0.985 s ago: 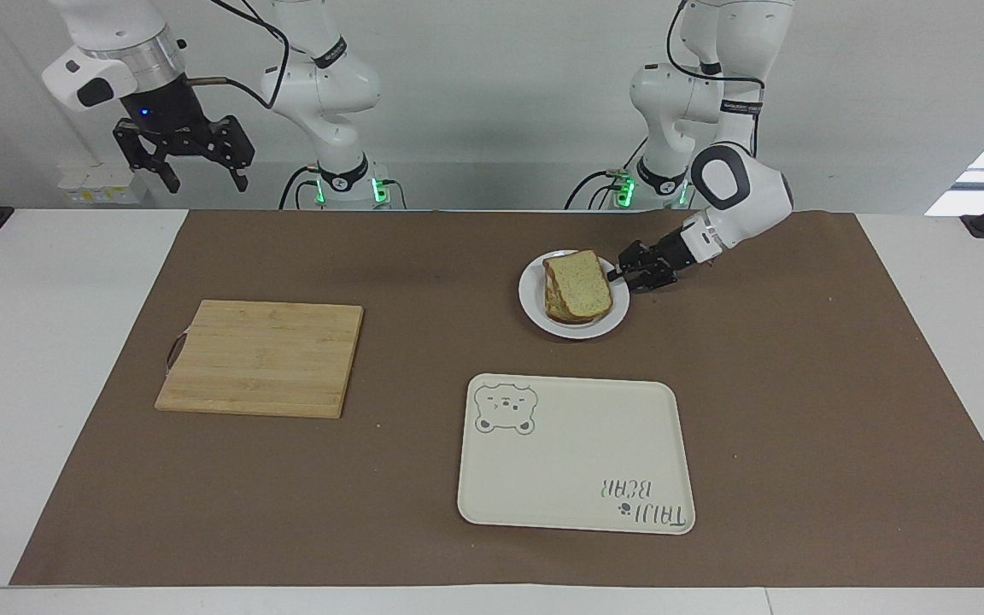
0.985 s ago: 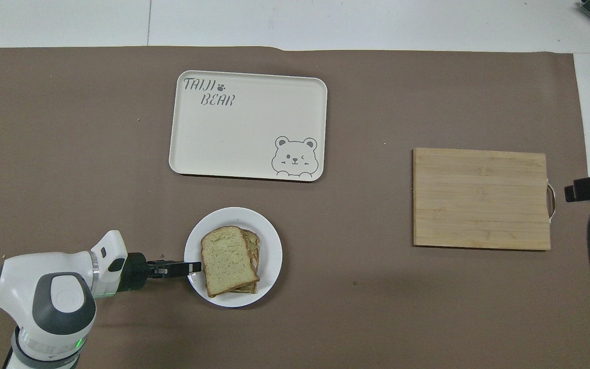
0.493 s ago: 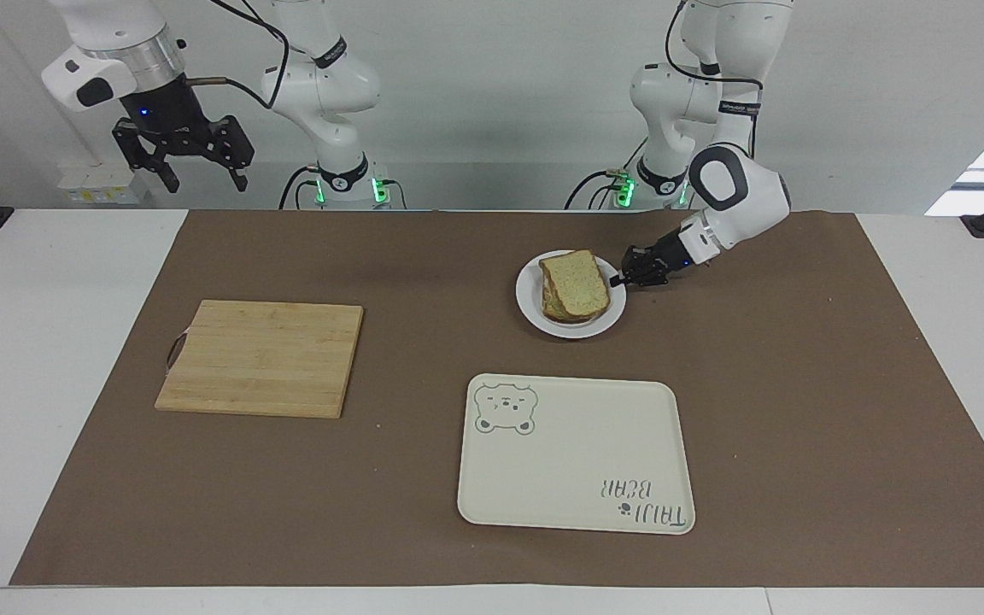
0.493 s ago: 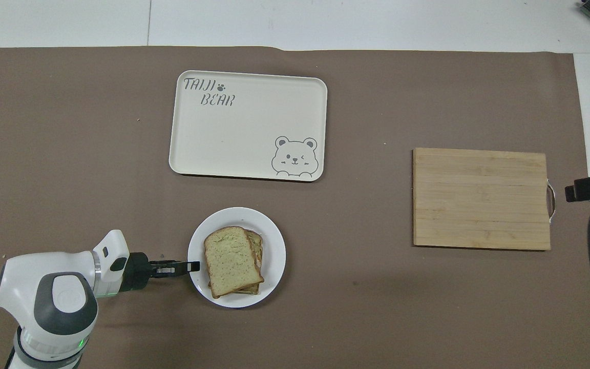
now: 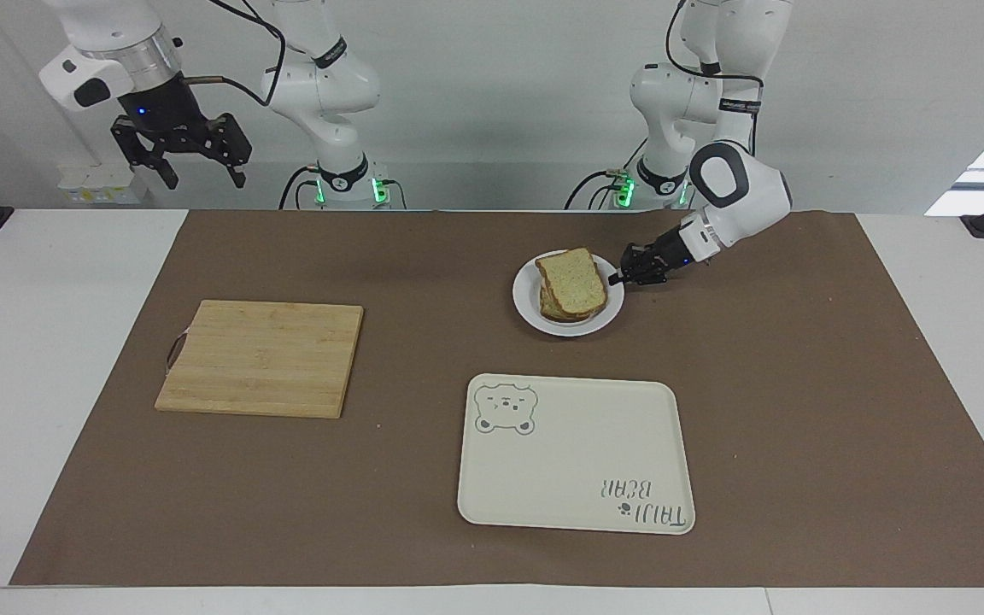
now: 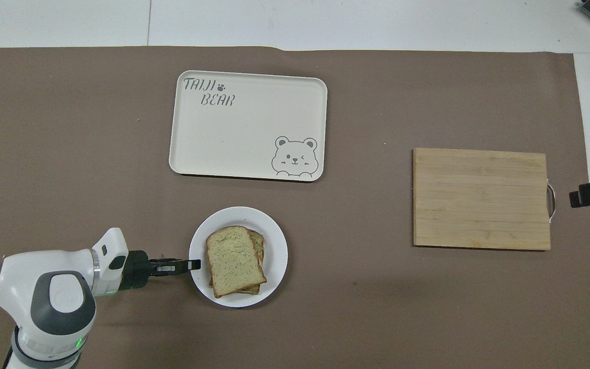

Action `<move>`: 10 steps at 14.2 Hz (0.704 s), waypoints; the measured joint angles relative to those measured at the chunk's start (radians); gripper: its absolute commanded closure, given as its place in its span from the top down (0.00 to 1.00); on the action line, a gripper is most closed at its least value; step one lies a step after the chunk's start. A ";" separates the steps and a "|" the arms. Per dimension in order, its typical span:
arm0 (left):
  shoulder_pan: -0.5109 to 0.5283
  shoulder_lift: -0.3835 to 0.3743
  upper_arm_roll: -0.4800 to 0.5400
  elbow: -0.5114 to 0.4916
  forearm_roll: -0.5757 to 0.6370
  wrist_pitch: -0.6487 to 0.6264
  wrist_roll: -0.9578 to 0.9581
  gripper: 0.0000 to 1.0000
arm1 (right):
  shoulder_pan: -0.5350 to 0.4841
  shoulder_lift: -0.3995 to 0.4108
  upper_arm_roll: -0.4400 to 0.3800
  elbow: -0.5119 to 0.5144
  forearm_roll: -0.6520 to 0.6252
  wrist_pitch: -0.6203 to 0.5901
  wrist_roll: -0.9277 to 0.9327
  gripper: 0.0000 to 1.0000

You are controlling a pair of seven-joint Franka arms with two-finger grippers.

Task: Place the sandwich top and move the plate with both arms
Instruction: 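Slide the white plate with the left gripper onto the cream tray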

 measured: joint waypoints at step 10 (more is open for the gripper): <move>0.043 0.188 0.012 0.373 0.039 -0.180 -0.131 0.00 | 0.001 0.003 0.001 0.011 0.000 0.002 0.000 1.00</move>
